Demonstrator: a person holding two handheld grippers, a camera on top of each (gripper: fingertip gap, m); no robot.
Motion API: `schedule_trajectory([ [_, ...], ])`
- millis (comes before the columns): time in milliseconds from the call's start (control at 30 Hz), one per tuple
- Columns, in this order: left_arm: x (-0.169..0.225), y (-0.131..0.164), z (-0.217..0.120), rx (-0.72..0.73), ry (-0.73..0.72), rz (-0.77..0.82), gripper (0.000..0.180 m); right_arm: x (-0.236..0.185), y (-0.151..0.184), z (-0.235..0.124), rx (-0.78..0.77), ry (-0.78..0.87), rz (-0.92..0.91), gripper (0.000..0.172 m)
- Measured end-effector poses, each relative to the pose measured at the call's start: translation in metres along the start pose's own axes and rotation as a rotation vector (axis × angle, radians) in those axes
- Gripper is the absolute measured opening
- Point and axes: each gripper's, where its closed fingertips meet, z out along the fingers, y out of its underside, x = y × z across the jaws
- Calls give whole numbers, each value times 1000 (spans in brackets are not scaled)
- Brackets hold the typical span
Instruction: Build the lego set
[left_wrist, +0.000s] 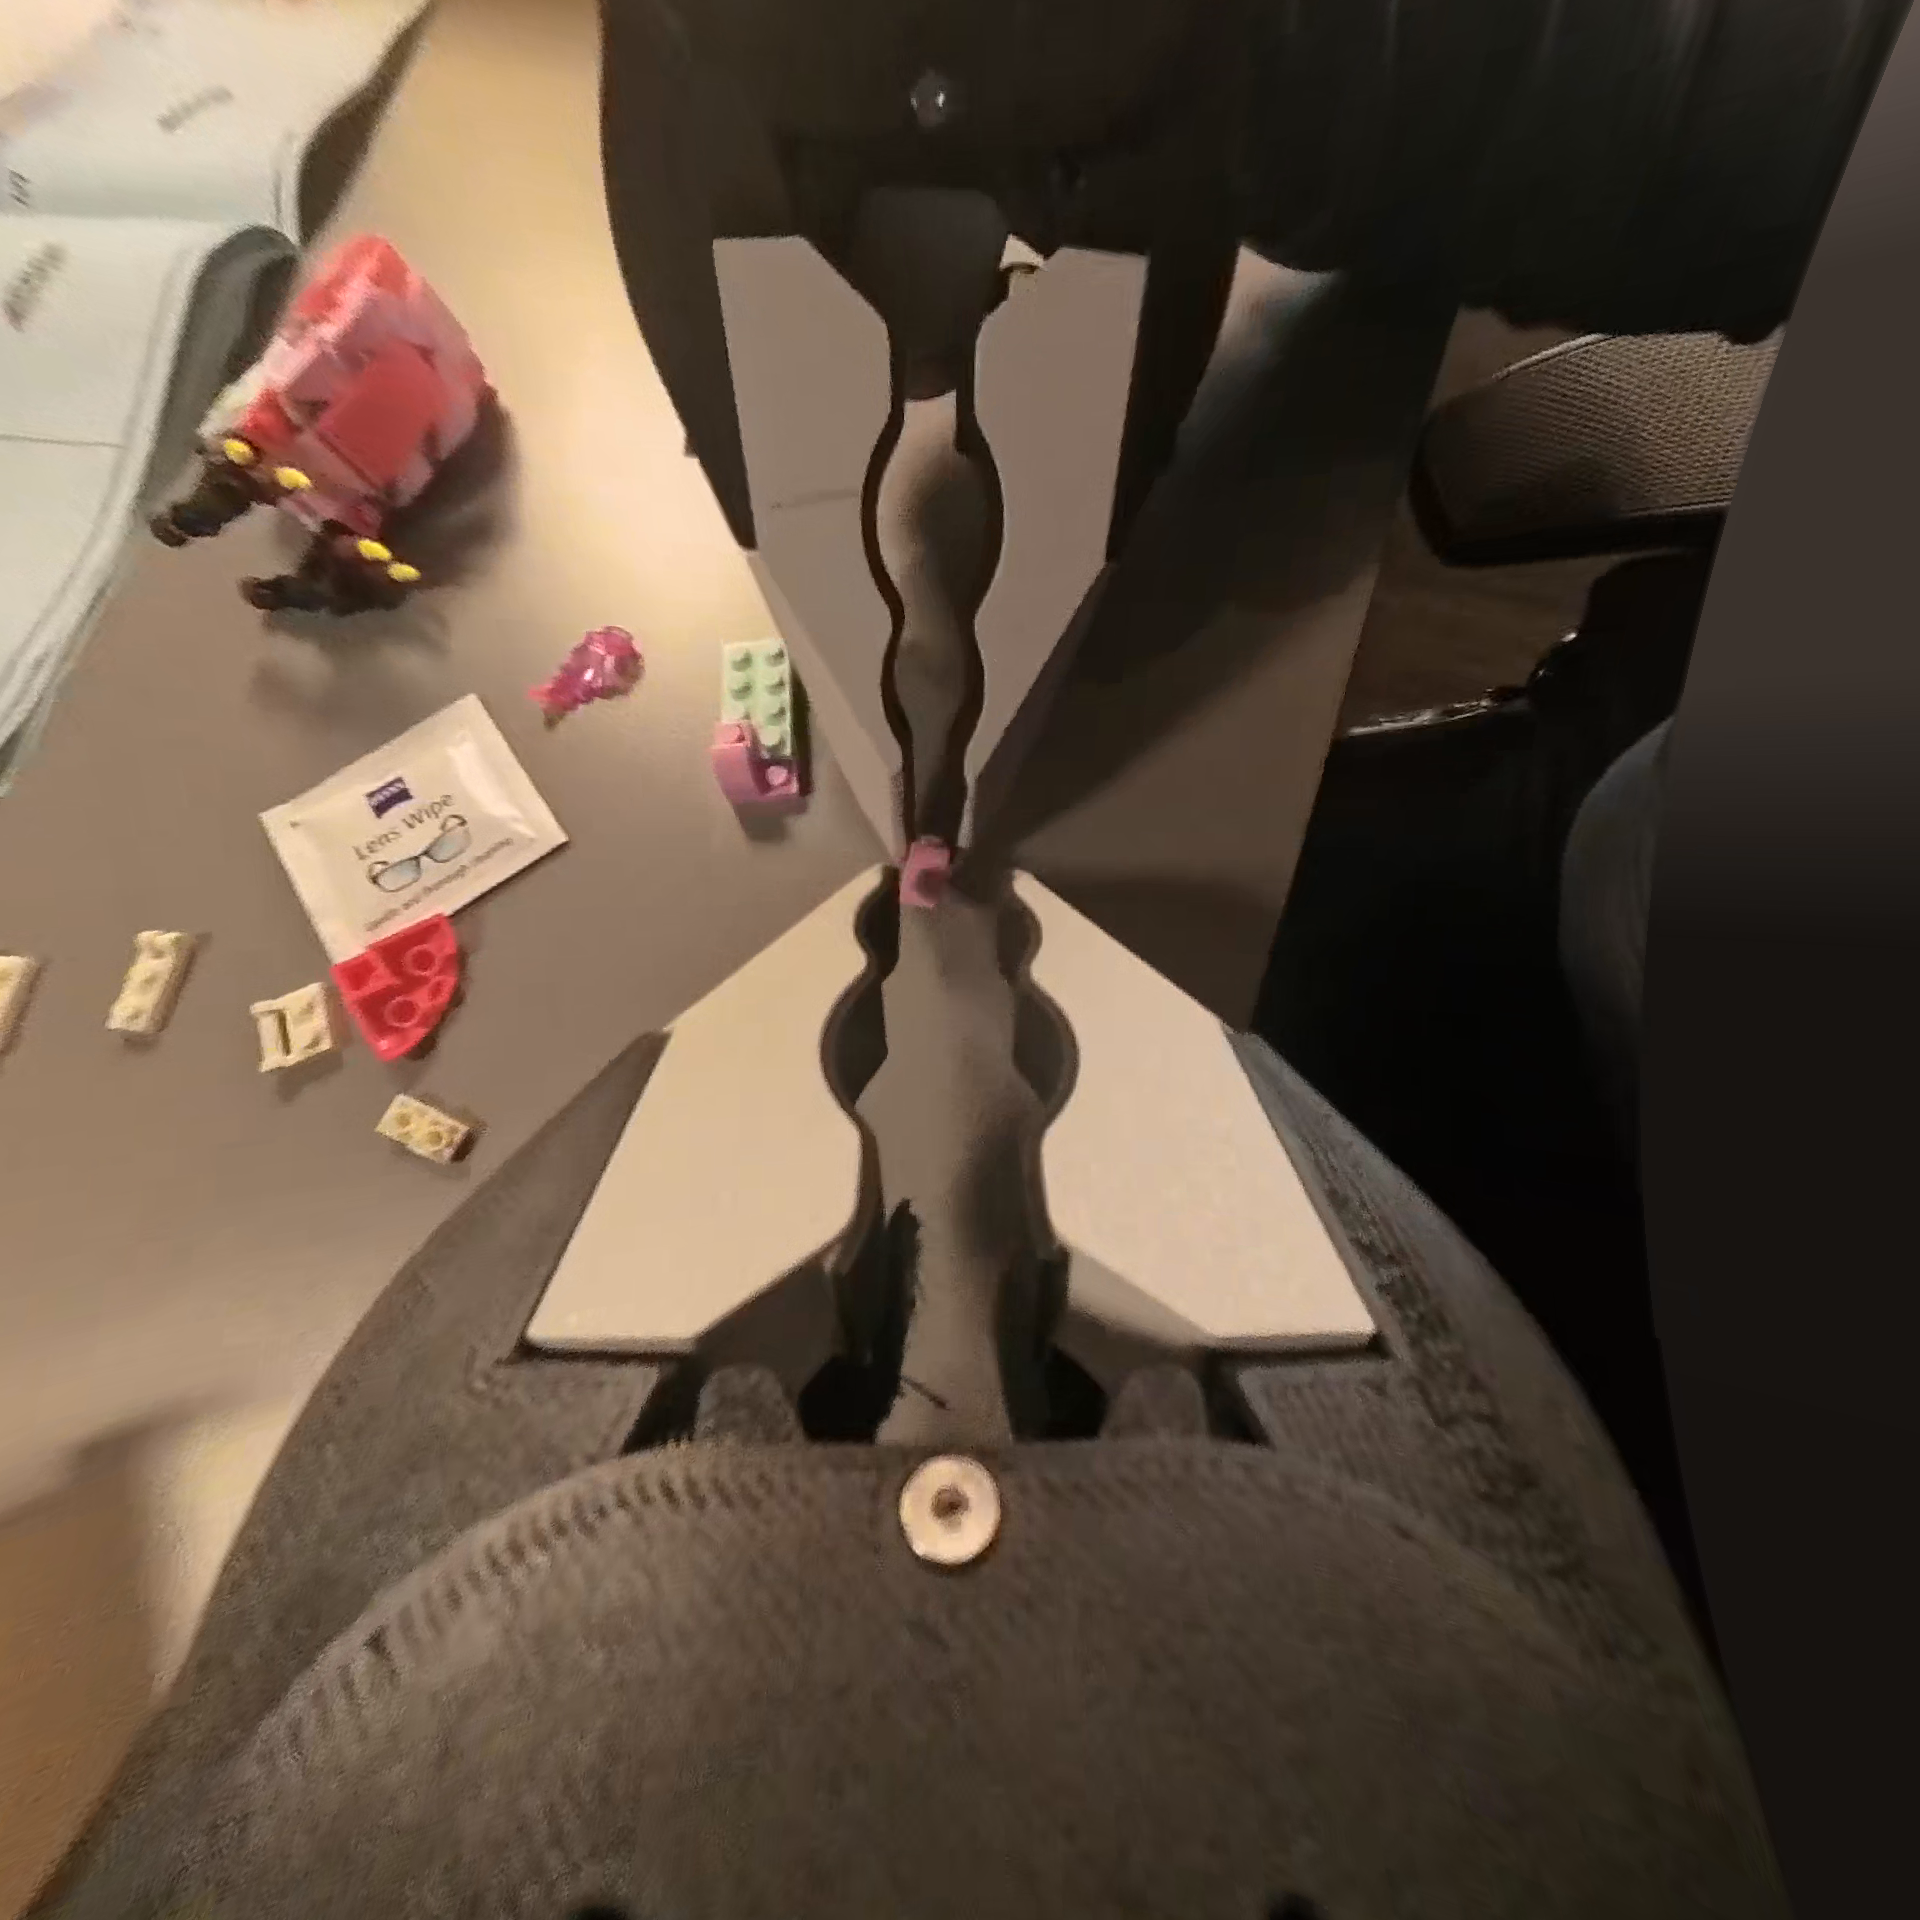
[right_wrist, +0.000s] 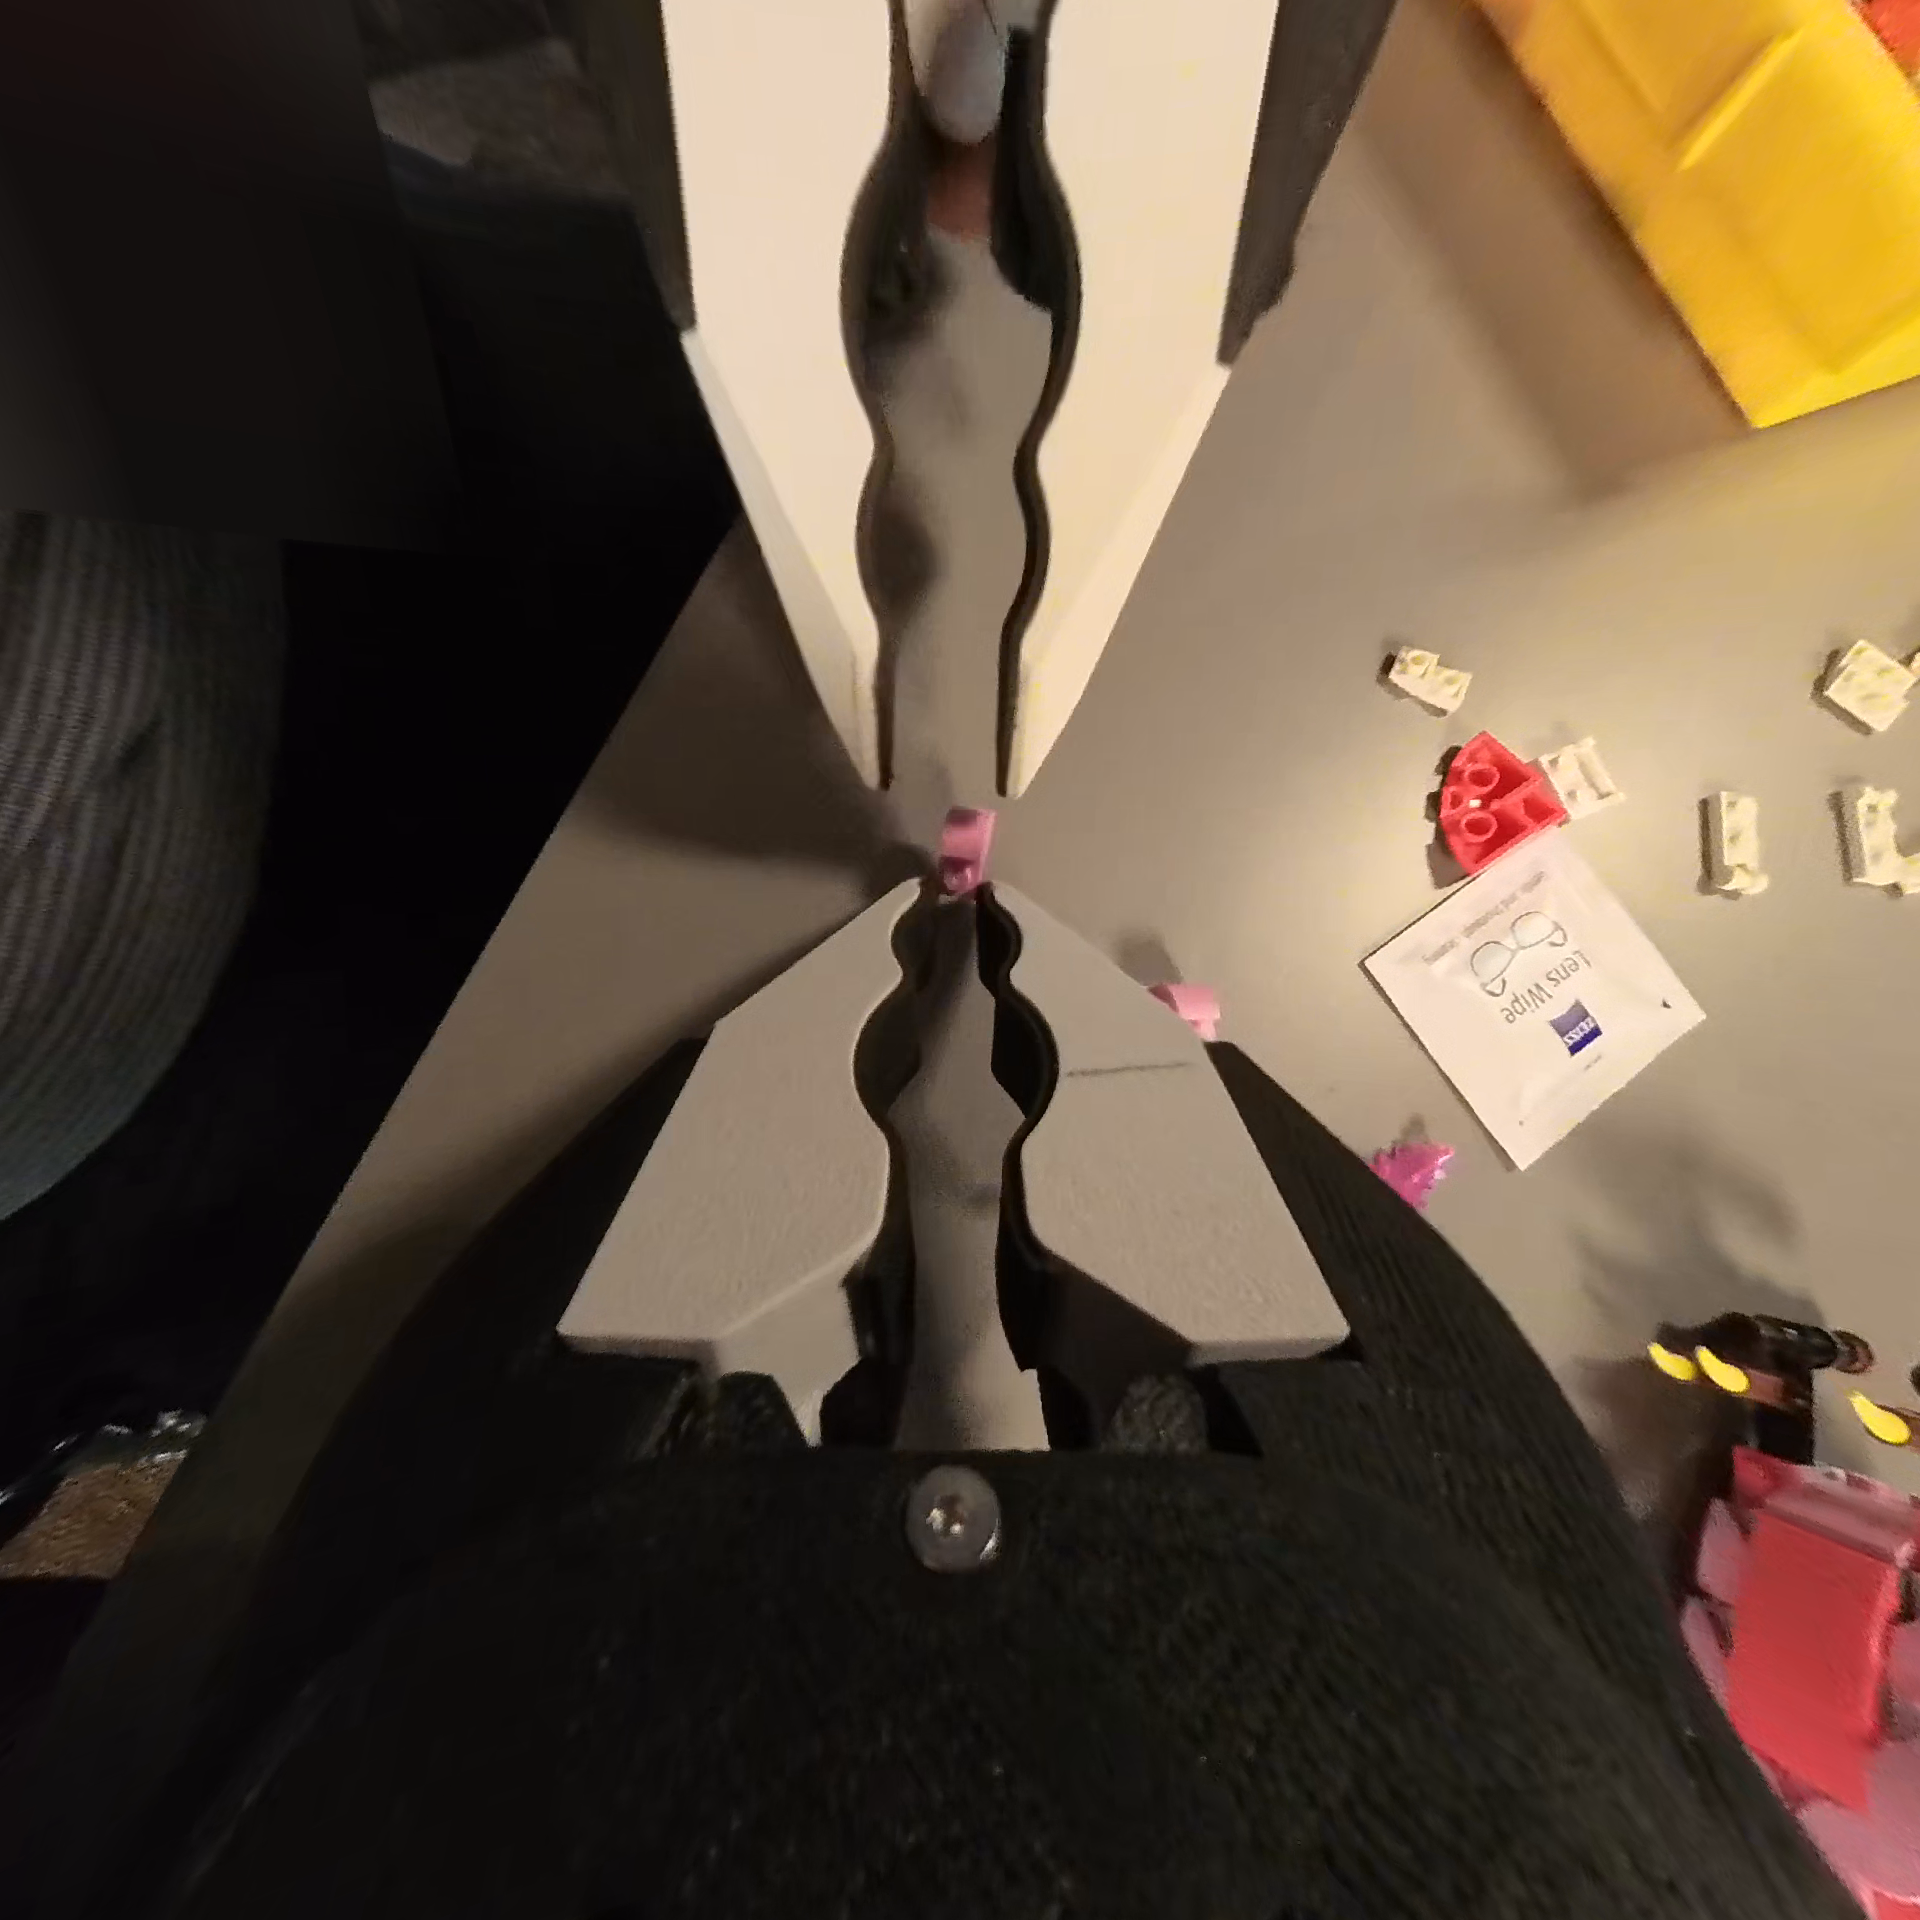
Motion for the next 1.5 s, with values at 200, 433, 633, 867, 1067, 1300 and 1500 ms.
schedule_trajectory([
  [200, -2, 3, 9, -3, 31, -44, 22, -1, 1, 0, 25, -26, 29, 5],
  [433, -4, 13, 14, -45, 12, -47, 6, -1, 0, -1, 34, -26, 19, 5],
  [633, -8, 15, 12, -42, 3, -66, 6, 32, 1, -28, 115, 144, 61, 29],
  [867, -15, 16, 10, -40, 5, -60, 6, 39, 25, -21, 82, 118, 148, 28],
  [1067, -23, 5, 8, 2, 32, -33, 7, 41, 31, -25, 79, 94, 203, 16],
  [1300, -34, -11, 21, 56, -21, -1, 7, 34, 28, -23, 83, 50, 220, 14],
  [1500, -38, -8, 27, 9, -55, -20, 7, 33, 27, -22, 83, 45, 223, 14],
])
